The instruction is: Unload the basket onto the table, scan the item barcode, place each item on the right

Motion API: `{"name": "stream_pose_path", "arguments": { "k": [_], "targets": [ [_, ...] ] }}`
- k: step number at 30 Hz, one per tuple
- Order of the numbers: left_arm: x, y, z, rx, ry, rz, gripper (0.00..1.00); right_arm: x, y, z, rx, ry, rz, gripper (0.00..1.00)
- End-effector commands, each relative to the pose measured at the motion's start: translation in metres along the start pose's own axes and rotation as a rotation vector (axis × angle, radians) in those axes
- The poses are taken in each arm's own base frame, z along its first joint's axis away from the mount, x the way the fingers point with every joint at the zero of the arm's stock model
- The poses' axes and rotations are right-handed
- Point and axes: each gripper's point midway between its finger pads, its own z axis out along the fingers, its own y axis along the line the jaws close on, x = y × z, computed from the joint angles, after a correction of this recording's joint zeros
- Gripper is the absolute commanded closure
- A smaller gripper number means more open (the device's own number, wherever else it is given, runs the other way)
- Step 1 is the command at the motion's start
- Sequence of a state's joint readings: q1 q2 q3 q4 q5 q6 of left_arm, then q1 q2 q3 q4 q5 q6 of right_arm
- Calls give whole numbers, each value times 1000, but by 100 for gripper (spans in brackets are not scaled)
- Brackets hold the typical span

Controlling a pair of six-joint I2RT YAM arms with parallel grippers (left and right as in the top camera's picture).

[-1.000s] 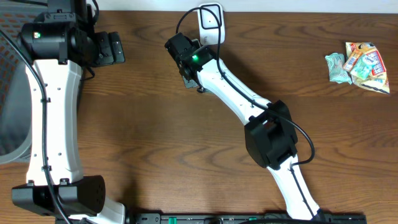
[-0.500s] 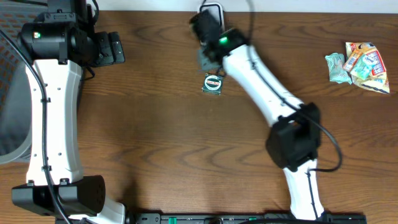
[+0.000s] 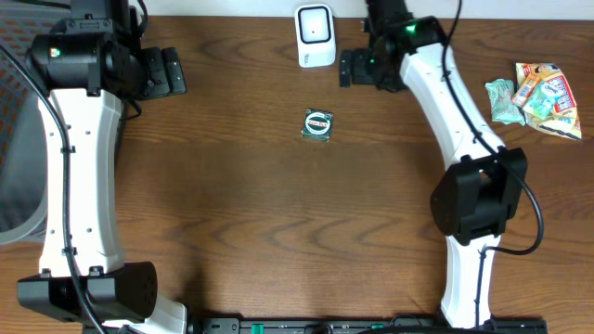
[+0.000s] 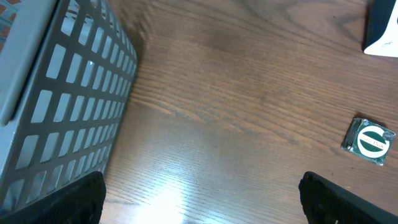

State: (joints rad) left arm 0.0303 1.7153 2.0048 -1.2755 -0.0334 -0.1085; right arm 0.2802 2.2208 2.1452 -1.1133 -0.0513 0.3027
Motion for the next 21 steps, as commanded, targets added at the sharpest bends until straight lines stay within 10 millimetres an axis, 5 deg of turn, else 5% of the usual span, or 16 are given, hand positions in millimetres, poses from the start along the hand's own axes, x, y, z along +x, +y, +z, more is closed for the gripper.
{"name": "stream_pose_path", "arguments": {
  "k": [1, 12, 21],
  "targets": [
    [1, 4, 3, -19, 6, -12, 2, 17, 13, -5, -96, 81, 6, 5],
    [1, 4, 3, -19, 6, -12, 2, 30, 31, -4, -85, 107, -28, 5],
    [1, 4, 3, -19, 6, -12, 2, 24, 20, -2, 4, 71, 204, 1]
  ]
}}
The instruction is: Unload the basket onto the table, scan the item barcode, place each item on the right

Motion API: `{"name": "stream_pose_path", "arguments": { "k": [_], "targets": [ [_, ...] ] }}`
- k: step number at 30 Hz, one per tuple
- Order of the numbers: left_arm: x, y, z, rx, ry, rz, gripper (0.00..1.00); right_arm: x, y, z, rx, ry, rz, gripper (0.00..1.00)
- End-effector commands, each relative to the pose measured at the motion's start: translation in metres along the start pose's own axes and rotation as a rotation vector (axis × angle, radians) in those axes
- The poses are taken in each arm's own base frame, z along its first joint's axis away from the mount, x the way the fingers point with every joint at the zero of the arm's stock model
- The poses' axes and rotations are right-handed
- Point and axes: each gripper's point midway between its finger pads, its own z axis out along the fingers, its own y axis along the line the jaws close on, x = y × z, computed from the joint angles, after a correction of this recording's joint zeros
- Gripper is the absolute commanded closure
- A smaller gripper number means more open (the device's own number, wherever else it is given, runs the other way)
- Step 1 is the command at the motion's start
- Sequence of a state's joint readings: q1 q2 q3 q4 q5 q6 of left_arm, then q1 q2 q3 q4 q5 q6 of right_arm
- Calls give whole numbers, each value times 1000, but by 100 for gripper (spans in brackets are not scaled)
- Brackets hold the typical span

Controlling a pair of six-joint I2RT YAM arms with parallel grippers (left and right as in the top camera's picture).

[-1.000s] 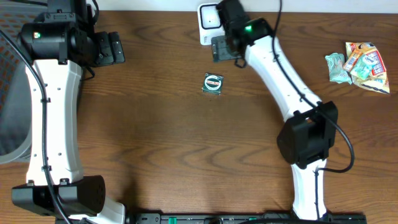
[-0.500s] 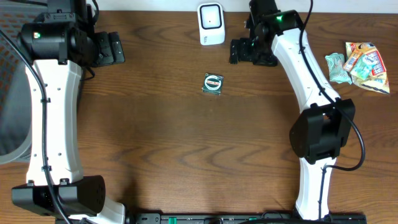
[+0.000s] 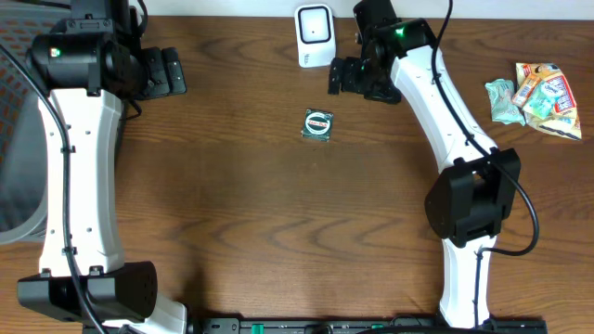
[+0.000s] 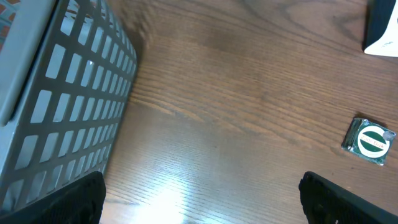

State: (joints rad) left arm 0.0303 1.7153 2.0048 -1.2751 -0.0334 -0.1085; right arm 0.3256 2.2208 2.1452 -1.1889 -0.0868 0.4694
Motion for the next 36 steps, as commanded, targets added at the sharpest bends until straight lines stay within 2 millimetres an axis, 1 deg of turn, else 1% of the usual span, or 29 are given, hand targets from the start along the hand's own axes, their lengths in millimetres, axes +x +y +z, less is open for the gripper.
{"name": "stream_pose_path", "arguments": {
  "k": [1, 2, 3, 4, 5, 6, 7, 9, 11, 15, 17, 19, 20, 24, 25, 29, 36],
  "targets": [
    [1, 4, 3, -19, 6, -12, 2, -3, -3, -3, 24, -25, 75, 17],
    [1, 4, 3, -19, 6, -12, 2, -5, -3, -3, 27, -30, 77, 28],
    [1, 4, 3, -19, 6, -12, 2, -4, -4, -2, 28, -28, 91, 29],
    [1, 4, 3, -19, 6, -11, 2, -4, -4, 0, 30, -25, 108, 27],
    [1, 4, 3, -19, 6, -12, 2, -3, -5, 1, 32, -22, 114, 21],
    [1, 4, 3, -19, 6, -12, 2, -2, -4, 4, 34, -17, 113, 17],
    [1, 4, 3, -19, 6, -12, 2, 2, -1, 12, 39, -2, 103, 12],
    [1, 4, 3, -19, 6, -12, 2, 7, 3, 22, 47, 20, 93, 12],
    [1, 4, 3, -19, 6, -12, 2, 15, 12, 35, 33, 50, 78, 11],
    [1, 4, 3, -19, 6, -12, 2, 29, 37, 59, -18, 96, 45, 10],
    [1, 4, 3, -19, 6, -11, 2, 35, 46, 67, -12, 102, 68, 10],
    [1, 4, 3, -19, 6, -12, 2, 40, 52, 74, 0, 100, 76, 8],
    [1, 4, 3, -19, 6, -12, 2, 42, 54, 76, 18, 91, 82, 4],
    [1, 4, 3, -19, 6, -12, 2, 45, 53, 77, 116, 30, 101, 4],
    [1, 4, 3, -19, 6, -12, 2, 46, 55, 77, 131, 16, 103, 4],
    [1, 4, 3, -19, 6, -11, 2, 52, 60, 80, 158, -2, 123, 4],
    [1, 4, 3, -19, 6, -12, 2, 60, 61, 91, 189, 5, 132, 7]
  ]
}}
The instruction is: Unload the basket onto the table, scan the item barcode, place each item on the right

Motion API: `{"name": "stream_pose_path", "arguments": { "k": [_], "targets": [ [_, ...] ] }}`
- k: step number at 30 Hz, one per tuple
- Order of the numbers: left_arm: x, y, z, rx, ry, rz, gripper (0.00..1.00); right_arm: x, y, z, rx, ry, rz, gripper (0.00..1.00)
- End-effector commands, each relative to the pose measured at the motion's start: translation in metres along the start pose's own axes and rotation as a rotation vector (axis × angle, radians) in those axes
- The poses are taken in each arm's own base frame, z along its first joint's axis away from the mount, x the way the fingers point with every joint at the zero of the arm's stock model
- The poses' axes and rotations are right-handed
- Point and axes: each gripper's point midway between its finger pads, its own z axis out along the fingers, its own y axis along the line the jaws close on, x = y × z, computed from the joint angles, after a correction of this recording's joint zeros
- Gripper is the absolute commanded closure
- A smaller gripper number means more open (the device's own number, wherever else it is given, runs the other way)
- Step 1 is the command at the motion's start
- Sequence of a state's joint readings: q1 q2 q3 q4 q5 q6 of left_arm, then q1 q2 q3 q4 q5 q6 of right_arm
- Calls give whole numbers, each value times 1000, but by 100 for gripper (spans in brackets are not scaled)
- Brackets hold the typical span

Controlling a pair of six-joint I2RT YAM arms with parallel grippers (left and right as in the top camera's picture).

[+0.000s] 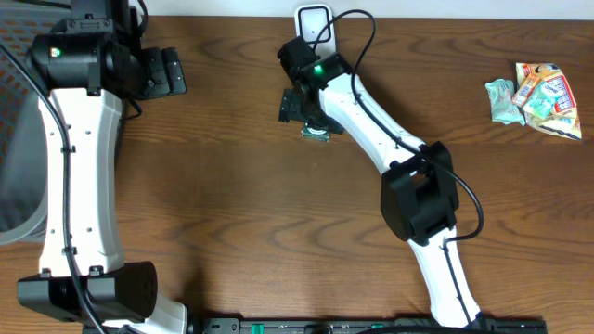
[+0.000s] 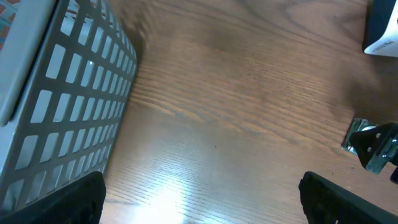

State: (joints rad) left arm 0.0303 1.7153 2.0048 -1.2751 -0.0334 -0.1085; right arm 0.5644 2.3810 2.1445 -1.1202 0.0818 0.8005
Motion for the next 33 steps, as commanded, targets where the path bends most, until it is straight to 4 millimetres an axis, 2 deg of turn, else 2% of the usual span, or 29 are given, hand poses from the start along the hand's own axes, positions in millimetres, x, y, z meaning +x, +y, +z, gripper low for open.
{"name": "stream_pose_path", "arguments": {
  "k": [1, 10, 17, 33],
  "targets": [
    [1, 4, 3, -19, 6, -12, 2, 2, -5, 12, 46, -3, 32, 7],
    [1, 4, 3, -19, 6, -12, 2, 1, -4, 12, 37, -6, 33, 7],
    [1, 4, 3, -19, 6, -12, 2, 2, -3, 12, 38, -7, 31, 3],
    [1, 4, 3, -19, 6, -12, 2, 2, -6, 12, 45, -2, 29, 1]
  ]
}}
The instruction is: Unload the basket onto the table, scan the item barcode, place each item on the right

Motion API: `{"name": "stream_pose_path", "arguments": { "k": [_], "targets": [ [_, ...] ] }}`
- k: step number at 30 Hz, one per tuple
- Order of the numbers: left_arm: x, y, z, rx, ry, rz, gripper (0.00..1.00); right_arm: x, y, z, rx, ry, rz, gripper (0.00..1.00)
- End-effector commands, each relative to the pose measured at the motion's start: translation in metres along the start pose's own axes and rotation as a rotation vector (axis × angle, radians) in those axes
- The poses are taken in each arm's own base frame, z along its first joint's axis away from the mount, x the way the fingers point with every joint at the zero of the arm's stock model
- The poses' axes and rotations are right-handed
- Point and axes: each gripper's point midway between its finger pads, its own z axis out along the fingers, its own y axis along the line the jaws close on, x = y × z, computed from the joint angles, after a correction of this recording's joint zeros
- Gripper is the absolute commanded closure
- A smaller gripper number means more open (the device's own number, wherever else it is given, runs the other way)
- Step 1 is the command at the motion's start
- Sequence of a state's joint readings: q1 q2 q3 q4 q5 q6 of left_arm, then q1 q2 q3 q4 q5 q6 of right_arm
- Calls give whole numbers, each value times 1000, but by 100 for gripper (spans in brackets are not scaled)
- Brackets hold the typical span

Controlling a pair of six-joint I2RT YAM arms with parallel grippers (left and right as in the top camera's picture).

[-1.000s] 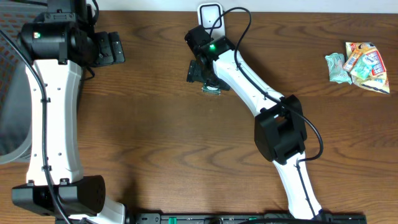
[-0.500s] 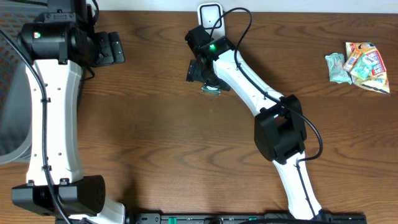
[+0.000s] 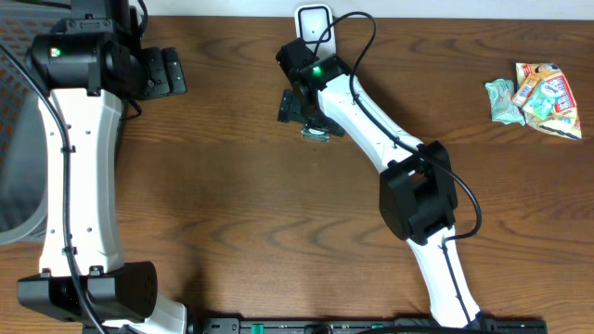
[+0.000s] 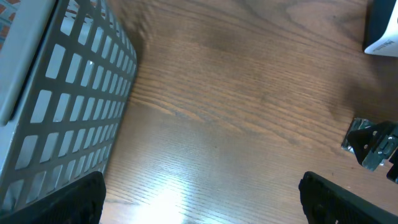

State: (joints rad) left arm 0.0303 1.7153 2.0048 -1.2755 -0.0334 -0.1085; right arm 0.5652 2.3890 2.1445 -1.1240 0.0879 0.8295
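Note:
The item (image 3: 320,135), a small square packet with a green round label, lies on the table below the white scanner (image 3: 314,17). My right gripper (image 3: 309,119) is down over it and hides most of it. In the left wrist view, the packet's left edge (image 4: 356,138) shows at the right border with the right gripper's dark fingers (image 4: 384,149) on it. Whether those fingers have closed on it cannot be made out. My left gripper (image 3: 165,72) hangs open at the far left, well away from the packet, with nothing between its fingers (image 4: 74,199).
A grey mesh basket (image 4: 62,93) stands at the table's left edge beside the left gripper. Several snack packets (image 3: 536,93) lie at the far right. The scanner (image 4: 382,31) stands at the table's back edge.
My right gripper has shifted very slightly on the packet, showing a little lower in the left wrist view. The left arm and the packet have not moved.
My right gripper first hung to the right of the scanner, with the packet lying in plain view. It then stood a little further left. After that it was down on the packet, covering it, and it stays there now. The left arm kept still throughout.

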Motion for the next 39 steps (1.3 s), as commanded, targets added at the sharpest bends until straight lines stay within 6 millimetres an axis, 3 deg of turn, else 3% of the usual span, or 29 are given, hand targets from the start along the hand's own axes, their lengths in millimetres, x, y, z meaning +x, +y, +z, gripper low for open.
{"name": "stream_pose_path", "arguments": {
  "k": [1, 39],
  "targets": [
    [1, 4, 3, -19, 6, -12, 2, 1, -4, 8, 32, -6, 1, 1],
    [1, 4, 3, -19, 6, -12, 2, -9, -7, 8, 58, -62, -2, 1]
  ]
}}
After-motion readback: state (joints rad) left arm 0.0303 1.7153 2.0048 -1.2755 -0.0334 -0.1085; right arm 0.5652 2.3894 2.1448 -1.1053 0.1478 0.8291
